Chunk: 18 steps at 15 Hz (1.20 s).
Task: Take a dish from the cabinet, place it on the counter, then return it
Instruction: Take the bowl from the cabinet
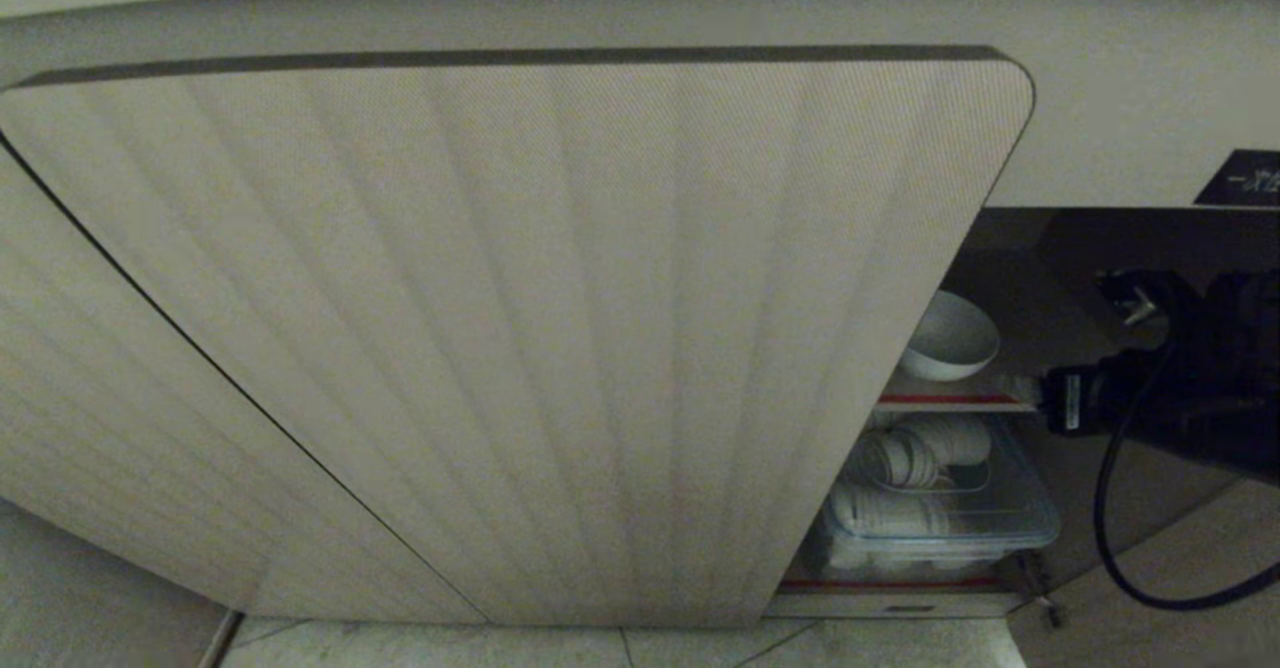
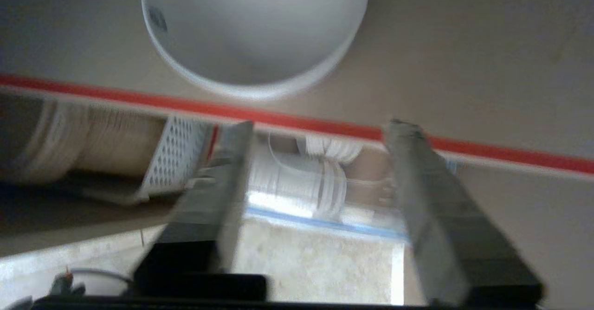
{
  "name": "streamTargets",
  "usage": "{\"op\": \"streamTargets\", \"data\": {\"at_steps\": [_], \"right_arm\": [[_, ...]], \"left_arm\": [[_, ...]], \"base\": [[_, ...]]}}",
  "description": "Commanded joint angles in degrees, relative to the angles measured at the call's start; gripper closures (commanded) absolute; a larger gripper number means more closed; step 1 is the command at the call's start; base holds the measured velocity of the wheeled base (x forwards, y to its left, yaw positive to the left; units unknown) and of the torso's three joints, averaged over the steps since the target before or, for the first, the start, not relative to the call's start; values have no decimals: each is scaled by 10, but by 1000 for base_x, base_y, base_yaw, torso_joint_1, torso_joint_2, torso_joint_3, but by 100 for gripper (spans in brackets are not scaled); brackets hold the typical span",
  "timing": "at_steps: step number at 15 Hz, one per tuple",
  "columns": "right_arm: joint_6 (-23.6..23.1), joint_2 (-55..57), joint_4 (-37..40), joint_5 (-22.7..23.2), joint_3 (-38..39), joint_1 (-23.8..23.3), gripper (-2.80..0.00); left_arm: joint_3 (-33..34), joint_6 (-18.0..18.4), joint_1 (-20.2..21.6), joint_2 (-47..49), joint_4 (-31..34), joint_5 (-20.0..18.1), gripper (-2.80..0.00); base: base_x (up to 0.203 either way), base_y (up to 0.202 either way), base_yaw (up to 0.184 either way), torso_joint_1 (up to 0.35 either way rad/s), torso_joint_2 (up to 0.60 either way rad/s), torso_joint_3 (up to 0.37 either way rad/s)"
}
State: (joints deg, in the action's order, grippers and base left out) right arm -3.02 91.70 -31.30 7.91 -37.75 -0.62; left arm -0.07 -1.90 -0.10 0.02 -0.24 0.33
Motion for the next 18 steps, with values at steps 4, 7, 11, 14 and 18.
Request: {"op": "streamTargets", "data": {"at_steps": [4, 7, 11, 14, 18], "right_arm": [[22, 7, -24, 1, 1, 2, -280], [22, 14, -24, 1, 3, 2, -280], [22, 15, -26, 0, 2, 1, -280], [22, 15, -27, -1, 1, 1, -280], [22, 25, -54, -7, 3, 1, -280]], "left_arm": [[0, 0, 0, 0, 0, 0, 0], [0, 0, 0, 0, 0, 0, 0], [1, 0, 0, 0, 0, 0, 0], [0, 0, 0, 0, 0, 0, 0], [0, 0, 0, 0, 0, 0, 0]], "base": [[0, 0, 0, 0, 0, 0], [0, 0, 0, 0, 0, 0], [0, 0, 0, 0, 0, 0], [0, 0, 0, 0, 0, 0], [0, 0, 0, 0, 0, 0]]}}
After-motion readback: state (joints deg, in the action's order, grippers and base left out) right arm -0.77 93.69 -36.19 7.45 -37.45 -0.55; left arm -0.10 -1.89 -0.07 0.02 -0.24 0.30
